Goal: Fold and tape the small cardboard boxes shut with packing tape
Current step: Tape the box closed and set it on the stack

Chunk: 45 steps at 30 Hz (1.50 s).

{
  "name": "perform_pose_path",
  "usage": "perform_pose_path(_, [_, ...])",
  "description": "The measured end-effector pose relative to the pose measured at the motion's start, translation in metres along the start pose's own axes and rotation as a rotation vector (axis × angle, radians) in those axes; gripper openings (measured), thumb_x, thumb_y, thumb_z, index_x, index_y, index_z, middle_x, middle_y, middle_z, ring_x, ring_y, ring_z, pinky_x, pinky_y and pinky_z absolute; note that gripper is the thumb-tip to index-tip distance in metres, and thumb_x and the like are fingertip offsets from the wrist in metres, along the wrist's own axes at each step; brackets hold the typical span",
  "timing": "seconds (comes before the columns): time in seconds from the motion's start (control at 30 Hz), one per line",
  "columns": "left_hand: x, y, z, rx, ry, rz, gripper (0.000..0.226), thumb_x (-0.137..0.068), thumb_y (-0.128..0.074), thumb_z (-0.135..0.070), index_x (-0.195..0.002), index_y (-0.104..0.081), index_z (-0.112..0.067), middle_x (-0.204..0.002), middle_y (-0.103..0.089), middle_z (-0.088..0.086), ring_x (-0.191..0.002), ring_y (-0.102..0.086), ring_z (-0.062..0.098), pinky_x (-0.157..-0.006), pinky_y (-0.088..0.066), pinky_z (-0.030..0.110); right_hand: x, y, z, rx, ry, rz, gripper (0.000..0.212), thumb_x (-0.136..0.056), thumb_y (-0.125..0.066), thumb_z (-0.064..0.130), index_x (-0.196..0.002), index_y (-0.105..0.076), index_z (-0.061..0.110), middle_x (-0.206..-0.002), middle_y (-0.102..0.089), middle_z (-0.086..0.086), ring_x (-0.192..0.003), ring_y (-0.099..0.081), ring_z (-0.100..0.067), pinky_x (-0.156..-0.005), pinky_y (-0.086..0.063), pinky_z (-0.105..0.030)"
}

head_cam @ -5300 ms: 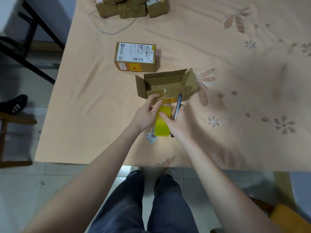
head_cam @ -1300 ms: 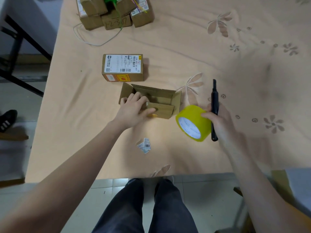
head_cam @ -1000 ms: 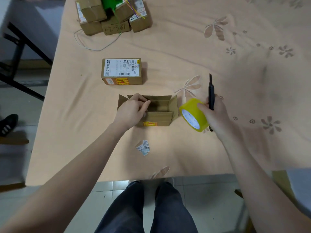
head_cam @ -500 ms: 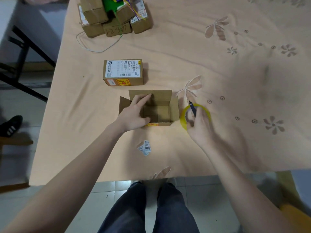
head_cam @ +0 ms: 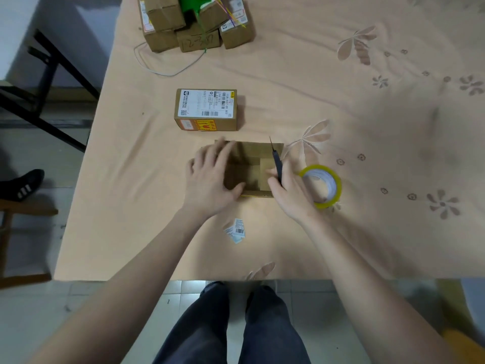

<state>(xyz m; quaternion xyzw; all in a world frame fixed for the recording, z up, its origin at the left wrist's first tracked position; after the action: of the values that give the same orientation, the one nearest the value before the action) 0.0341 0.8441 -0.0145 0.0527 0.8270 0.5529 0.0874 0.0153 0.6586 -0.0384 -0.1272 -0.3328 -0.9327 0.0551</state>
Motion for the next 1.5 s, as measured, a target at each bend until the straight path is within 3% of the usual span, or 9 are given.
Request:
perform_pose_path(0.2, [0.030, -0.008, 0.029, 0.549, 0.274, 0.075, 0.092, -0.075, -0.074, -0.048, -0.145, -0.023, -0.017, -0.142, -0.039, -0.002, -0.130, -0.039, 0.015, -0.106, -0.036, 0.034, -0.004, 0.003, -0.003, -0.065, -0.006, -0.008, 0.021, -0.090, -0.043, 0.029, -0.107, -0.032, 0.022, -0.106, -0.063, 0.003, -0.099, -0.058, -0.012, -0.072, -0.039, -0.027])
perform_pose_path(0.3, [0.032, -0.008, 0.029, 0.387, 0.138, 0.125, 0.099, -0.074, -0.062, -0.065, -0.150, -0.012, -0.025, -0.147, -0.038, -0.007, -0.130, -0.038, 0.017, -0.104, -0.037, 0.039, -0.007, 0.008, 0.002, -0.030, 0.035, -0.088, 0.030, -0.087, -0.046, 0.024, -0.109, -0.027, 0.028, -0.081, -0.050, 0.015, -0.072, -0.057, 0.010, -0.052, -0.035, -0.015])
perform_pose_path(0.37, [0.031, -0.004, 0.027, 0.321, 0.058, 0.095, 0.101, -0.074, -0.057, -0.069, -0.151, -0.012, -0.022, -0.149, -0.036, -0.005, -0.132, -0.037, 0.018, -0.105, -0.036, 0.038, -0.016, 0.013, 0.008, 0.040, 0.051, -0.128, 0.029, -0.084, -0.046, 0.027, -0.105, -0.026, 0.028, -0.077, -0.039, 0.010, -0.062, -0.049, -0.006, -0.048, -0.031, -0.025])
perform_pose_path(0.67, [0.014, -0.018, 0.027, 0.188, -0.081, 0.244, 0.074, -0.083, -0.054, -0.062, -0.142, -0.031, -0.024, -0.140, -0.050, -0.010, -0.128, -0.041, 0.015, -0.099, -0.031, 0.034, -0.044, 0.012, 0.011, 0.221, 0.077, -0.035, 0.042, -0.082, -0.065, 0.022, -0.107, -0.035, 0.007, -0.089, -0.054, -0.012, -0.085, -0.054, -0.032, -0.071, -0.045, -0.042])
perform_pose_path(0.93, [-0.003, -0.017, 0.032, 0.400, 0.075, 0.150, 0.064, -0.085, -0.065, -0.041, -0.135, -0.029, -0.022, -0.111, -0.068, -0.015, -0.096, -0.063, 0.014, -0.084, -0.042, 0.022, -0.032, 0.033, 0.014, -0.108, 0.128, -0.211, 0.030, -0.087, -0.063, 0.027, -0.106, -0.044, 0.014, -0.105, -0.056, -0.001, -0.095, -0.050, -0.004, -0.073, -0.033, -0.009])
perform_pose_path(1.03, [-0.006, -0.018, 0.021, 0.450, 0.184, 0.052, 0.076, -0.079, -0.069, -0.027, -0.139, -0.021, -0.028, -0.114, -0.058, -0.013, -0.089, -0.061, 0.014, -0.073, -0.043, 0.024, -0.018, 0.022, 0.013, 0.059, 0.206, -0.150, 0.036, -0.083, -0.068, 0.022, -0.108, -0.044, 0.012, -0.101, -0.049, 0.006, -0.088, -0.045, 0.001, -0.068, -0.034, -0.013])
perform_pose_path(1.2, [-0.018, -0.022, 0.008, 0.042, 0.143, 0.038, 0.106, -0.073, -0.072, -0.030, -0.152, 0.000, -0.022, -0.153, -0.014, 0.008, -0.134, -0.026, 0.029, -0.106, -0.031, 0.046, -0.013, 0.022, 0.010, 0.178, 0.225, -0.266, 0.060, -0.075, -0.073, 0.007, -0.123, -0.039, 0.001, -0.113, -0.038, -0.005, -0.107, -0.036, -0.018, -0.069, -0.024, -0.012])
perform_pose_path(1.37, [-0.018, -0.018, 0.001, -0.200, -0.035, 0.062, 0.051, -0.083, -0.064, -0.029, -0.130, -0.047, -0.017, -0.132, -0.049, 0.002, -0.131, -0.036, 0.027, -0.108, -0.022, 0.051, -0.017, 0.018, 0.017, 0.356, 0.210, -0.163, 0.064, -0.075, -0.071, 0.006, -0.129, -0.036, 0.003, -0.128, -0.042, -0.016, -0.120, -0.036, -0.030, -0.094, -0.034, -0.036])
perform_pose_path(1.5, [-0.002, -0.019, -0.007, -0.171, -0.151, -0.072, 0.012, -0.086, -0.063, -0.020, -0.093, -0.068, -0.012, -0.096, -0.067, 0.004, -0.086, -0.064, 0.030, -0.085, -0.046, 0.040, -0.002, 0.003, 0.020, 0.495, 0.274, -0.146, 0.028, -0.082, -0.057, 0.004, -0.107, -0.043, 0.002, -0.098, -0.055, -0.019, -0.094, -0.051, -0.037, -0.064, -0.016, -0.025])
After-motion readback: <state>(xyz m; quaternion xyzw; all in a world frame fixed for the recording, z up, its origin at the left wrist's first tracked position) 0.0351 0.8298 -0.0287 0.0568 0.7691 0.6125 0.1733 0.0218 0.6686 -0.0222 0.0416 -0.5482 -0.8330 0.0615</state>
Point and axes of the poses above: each hand's wrist, its own x-axis away from the middle knuckle, its own y-axis out of the back of the hand, z = x × y, the point moved 4 cm from there along -x, towards the middle knuckle
